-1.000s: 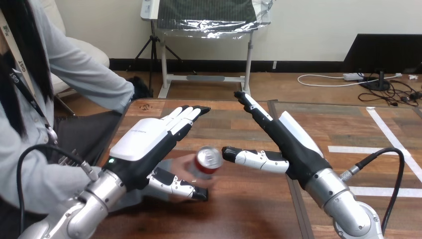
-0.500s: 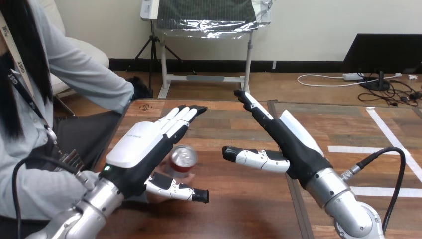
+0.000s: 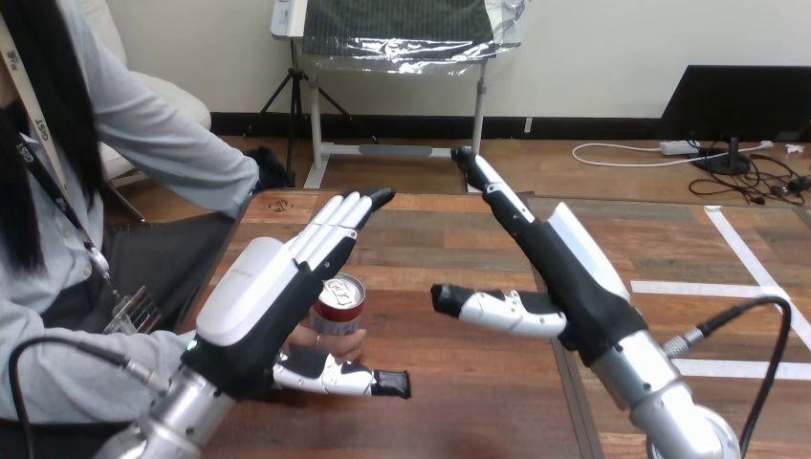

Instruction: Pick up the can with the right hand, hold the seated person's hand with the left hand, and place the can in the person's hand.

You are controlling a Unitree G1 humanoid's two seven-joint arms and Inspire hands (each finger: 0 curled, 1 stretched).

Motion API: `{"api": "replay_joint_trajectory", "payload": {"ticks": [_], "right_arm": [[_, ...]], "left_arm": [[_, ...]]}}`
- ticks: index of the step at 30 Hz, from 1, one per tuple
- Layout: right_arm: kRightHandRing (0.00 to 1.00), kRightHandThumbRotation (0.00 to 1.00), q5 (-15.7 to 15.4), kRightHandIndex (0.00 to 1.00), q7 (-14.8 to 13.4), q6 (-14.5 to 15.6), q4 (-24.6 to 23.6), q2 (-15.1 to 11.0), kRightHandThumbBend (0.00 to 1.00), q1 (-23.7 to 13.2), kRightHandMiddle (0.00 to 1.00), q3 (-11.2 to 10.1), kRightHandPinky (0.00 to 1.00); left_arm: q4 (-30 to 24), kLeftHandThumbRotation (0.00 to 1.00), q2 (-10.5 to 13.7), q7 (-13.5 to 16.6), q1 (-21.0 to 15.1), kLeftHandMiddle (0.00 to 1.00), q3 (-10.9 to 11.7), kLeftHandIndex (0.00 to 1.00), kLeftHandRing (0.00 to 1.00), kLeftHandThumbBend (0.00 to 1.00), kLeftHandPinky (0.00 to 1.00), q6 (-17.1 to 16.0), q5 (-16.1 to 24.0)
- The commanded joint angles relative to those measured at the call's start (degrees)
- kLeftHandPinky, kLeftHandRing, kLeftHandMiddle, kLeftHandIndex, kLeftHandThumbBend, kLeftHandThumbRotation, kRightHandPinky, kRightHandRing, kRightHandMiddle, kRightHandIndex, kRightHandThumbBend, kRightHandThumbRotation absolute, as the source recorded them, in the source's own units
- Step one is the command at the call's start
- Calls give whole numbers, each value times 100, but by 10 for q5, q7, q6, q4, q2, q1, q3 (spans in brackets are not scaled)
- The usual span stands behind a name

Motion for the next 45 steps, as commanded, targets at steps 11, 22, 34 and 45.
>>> {"api": "replay_joint_trajectory", "payload": {"ticks": [11,22,34,45], "right_arm": [[100,79,4,100,-59,-146,37,16,100,6,100,-19,98],[100,81,-13,99,-100,-230,88,28,100,6,100,-21,98],[100,82,-15,100,-122,-282,136,39,100,4,100,-16,96],[100,79,-12,99,-124,-304,156,52,100,12,100,-12,98]], "left_arm": [[-57,65,-46,-35,15,100,29,100,98,100,82,-88,-93],[-91,75,-79,-57,43,100,55,100,96,100,72,-104,-105],[-76,67,-94,-147,51,100,-5,100,99,100,76,-132,-247],[-80,64,-117,-205,66,100,5,100,100,100,81,-130,-292]]}}
